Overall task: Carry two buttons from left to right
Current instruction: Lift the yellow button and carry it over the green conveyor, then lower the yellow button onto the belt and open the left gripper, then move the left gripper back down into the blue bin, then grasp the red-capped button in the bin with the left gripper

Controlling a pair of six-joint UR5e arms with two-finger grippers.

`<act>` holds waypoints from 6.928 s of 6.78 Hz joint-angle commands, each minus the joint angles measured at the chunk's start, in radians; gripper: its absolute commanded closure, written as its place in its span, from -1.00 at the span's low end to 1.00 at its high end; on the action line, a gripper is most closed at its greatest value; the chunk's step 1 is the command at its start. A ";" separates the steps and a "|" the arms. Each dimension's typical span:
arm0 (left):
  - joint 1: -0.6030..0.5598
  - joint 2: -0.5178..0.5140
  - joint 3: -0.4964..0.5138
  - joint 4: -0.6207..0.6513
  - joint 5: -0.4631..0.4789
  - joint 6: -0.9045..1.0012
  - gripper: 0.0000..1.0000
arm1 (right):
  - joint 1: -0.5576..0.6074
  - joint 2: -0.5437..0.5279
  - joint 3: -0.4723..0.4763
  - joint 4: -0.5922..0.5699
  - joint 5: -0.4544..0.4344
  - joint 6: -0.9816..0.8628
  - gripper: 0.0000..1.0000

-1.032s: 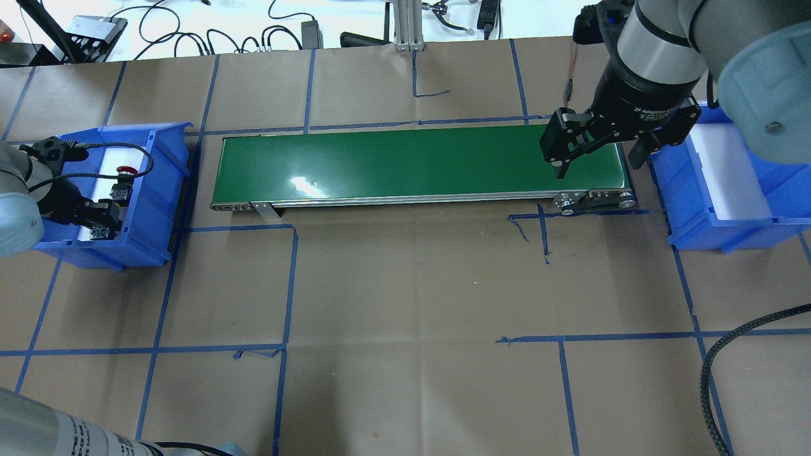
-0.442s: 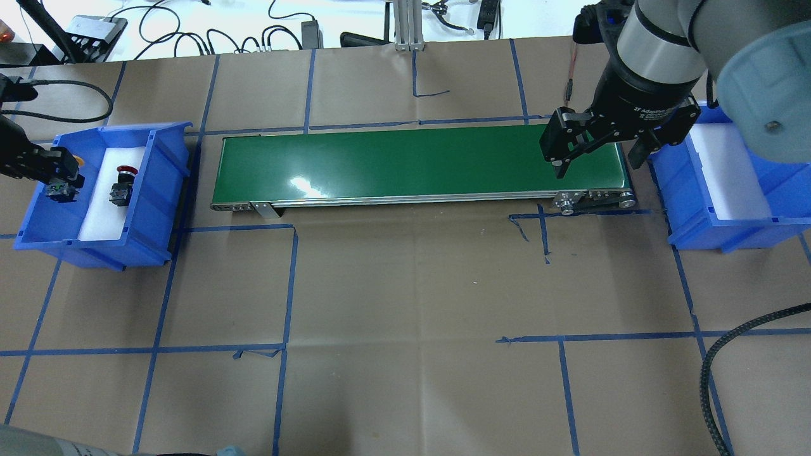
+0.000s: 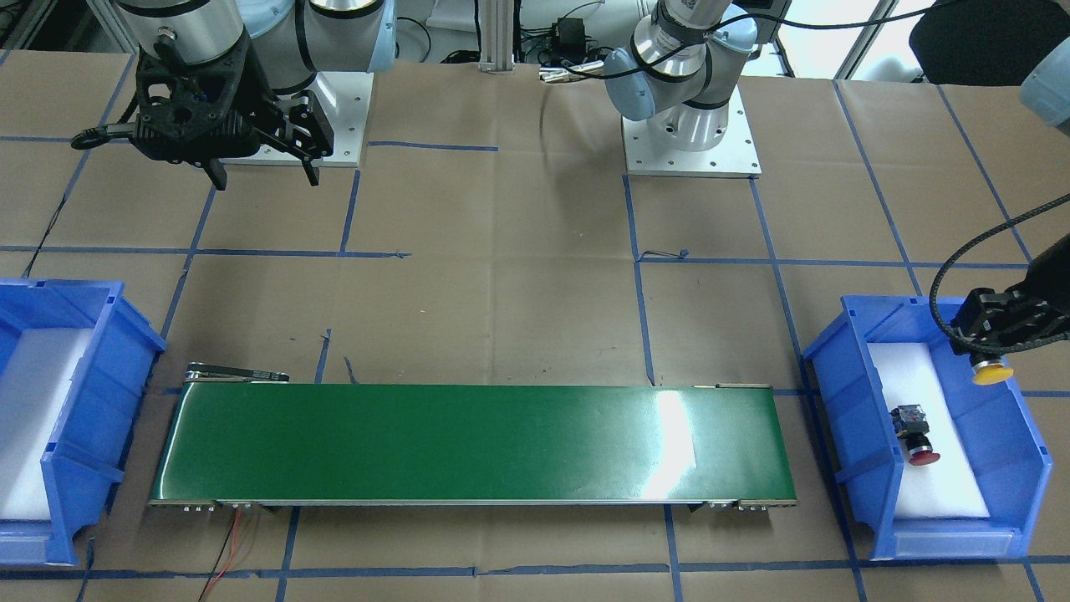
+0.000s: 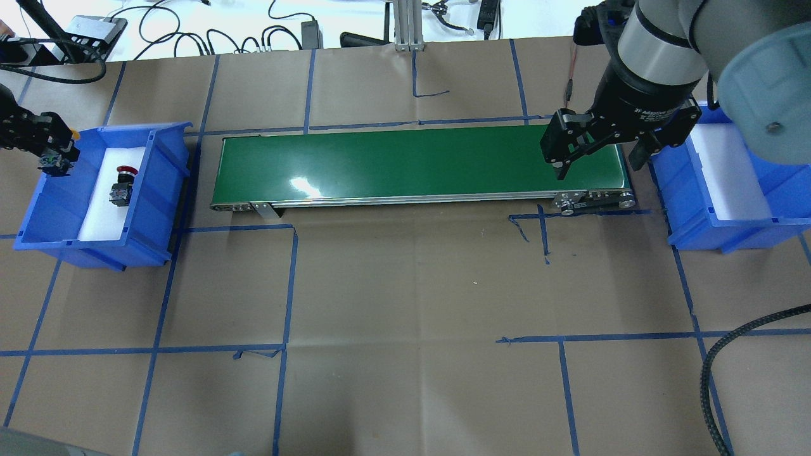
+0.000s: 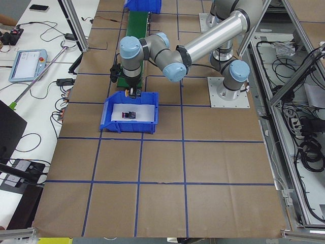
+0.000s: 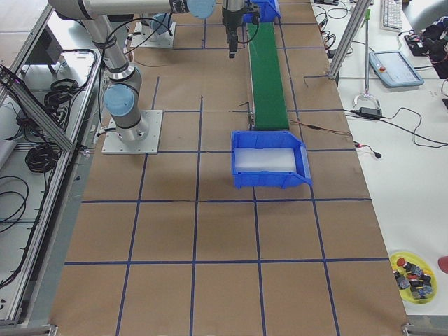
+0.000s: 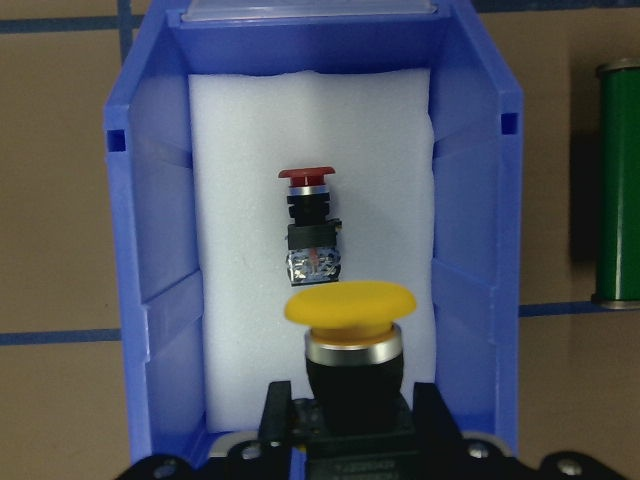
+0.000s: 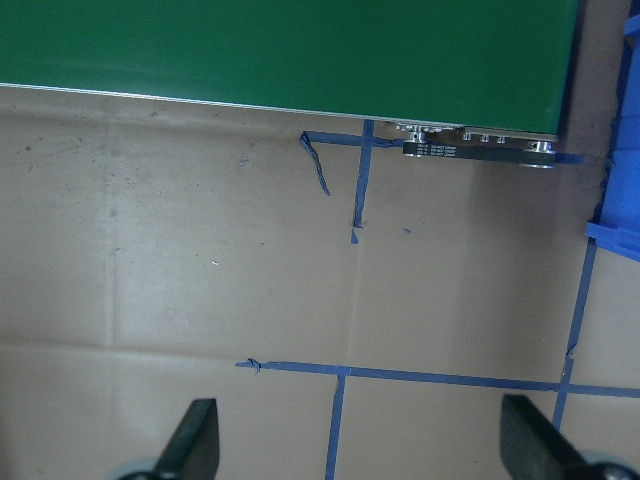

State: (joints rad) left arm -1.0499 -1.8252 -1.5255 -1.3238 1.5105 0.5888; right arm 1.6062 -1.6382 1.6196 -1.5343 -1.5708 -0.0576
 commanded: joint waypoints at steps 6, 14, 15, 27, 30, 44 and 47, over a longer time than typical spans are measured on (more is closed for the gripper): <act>-0.450 -0.072 -0.044 0.155 0.074 -0.525 0.82 | 0.000 0.000 0.000 -0.001 0.000 0.001 -1.00; -0.516 -0.212 -0.137 0.400 0.073 -0.555 -0.89 | 0.000 0.000 0.000 -0.004 0.000 0.001 -1.00; -0.515 -0.200 -0.110 0.394 0.079 -0.555 -0.98 | 0.000 0.000 0.000 -0.004 0.000 0.001 -1.00; -0.121 -0.158 0.208 -0.026 0.065 -0.082 -0.99 | 0.000 0.001 0.000 -0.009 0.002 0.001 -1.00; -0.032 -0.170 0.205 -0.025 0.059 0.014 -0.99 | 0.000 0.001 0.002 -0.010 0.002 0.001 -1.00; 0.027 -0.275 -0.094 0.413 0.016 0.008 -0.98 | 0.000 0.001 0.005 -0.013 0.002 0.001 -1.00; 0.025 -0.311 -0.095 0.425 0.016 0.008 -0.94 | 0.000 0.003 0.006 -0.016 0.002 0.001 -1.00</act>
State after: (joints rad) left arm -1.0238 -2.1139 -1.6248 -0.9036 1.5264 0.5967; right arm 1.6061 -1.6364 1.6250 -1.5486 -1.5693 -0.0568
